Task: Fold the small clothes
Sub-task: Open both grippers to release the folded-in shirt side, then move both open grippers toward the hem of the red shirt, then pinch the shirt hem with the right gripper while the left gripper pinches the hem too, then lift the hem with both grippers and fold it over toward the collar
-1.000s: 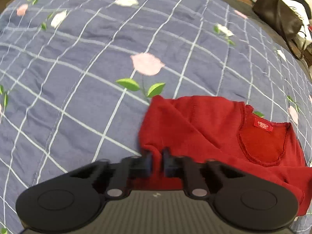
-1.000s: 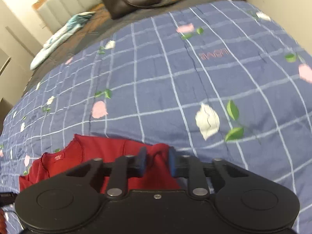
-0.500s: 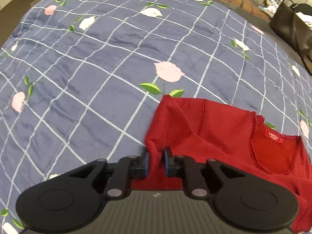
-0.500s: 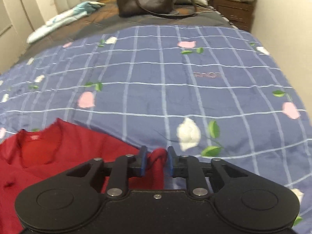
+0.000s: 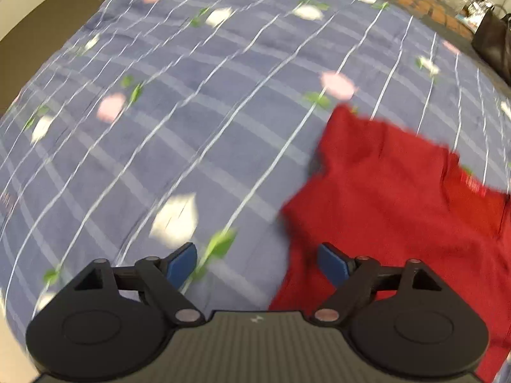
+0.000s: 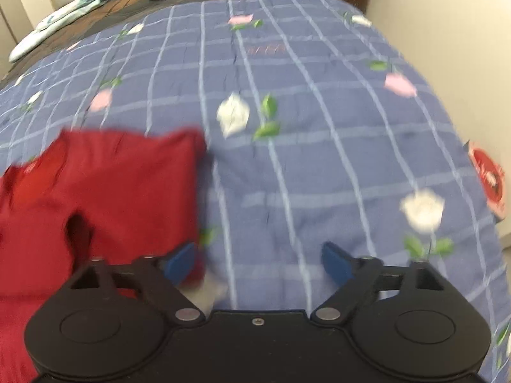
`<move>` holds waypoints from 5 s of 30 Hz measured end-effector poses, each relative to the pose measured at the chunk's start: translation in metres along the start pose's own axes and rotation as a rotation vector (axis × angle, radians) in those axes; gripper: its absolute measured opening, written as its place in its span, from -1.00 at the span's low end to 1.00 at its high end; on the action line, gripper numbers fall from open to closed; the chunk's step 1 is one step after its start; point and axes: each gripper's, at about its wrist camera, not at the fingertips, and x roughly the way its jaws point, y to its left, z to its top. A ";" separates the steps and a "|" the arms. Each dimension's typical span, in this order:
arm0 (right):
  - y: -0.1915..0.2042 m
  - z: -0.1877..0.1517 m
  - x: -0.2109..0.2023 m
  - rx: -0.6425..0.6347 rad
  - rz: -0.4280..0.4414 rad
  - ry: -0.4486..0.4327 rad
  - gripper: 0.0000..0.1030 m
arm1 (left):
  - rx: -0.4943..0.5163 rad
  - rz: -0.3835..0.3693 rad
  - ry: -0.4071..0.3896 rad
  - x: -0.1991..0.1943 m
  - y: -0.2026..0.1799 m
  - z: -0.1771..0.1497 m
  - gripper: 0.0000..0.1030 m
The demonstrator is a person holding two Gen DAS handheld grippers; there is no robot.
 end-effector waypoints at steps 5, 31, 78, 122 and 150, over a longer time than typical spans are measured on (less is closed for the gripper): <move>0.003 -0.056 -0.015 -0.044 0.050 0.059 0.94 | 0.004 0.066 0.078 -0.009 0.021 -0.052 0.85; 0.022 -0.264 -0.135 -0.028 0.042 0.209 0.99 | 0.154 0.064 0.177 -0.075 0.076 -0.207 0.97; 0.134 -0.348 -0.144 -0.934 -0.038 -0.050 0.84 | 0.658 0.206 -0.034 -0.101 0.043 -0.293 0.99; 0.144 -0.185 -0.147 -0.607 0.344 0.099 -0.85 | 1.090 0.248 -0.280 -0.050 -0.021 -0.285 0.26; 0.137 -0.250 -0.214 -0.812 0.341 0.046 -0.91 | 1.029 0.051 -0.368 -0.148 0.027 -0.294 -0.95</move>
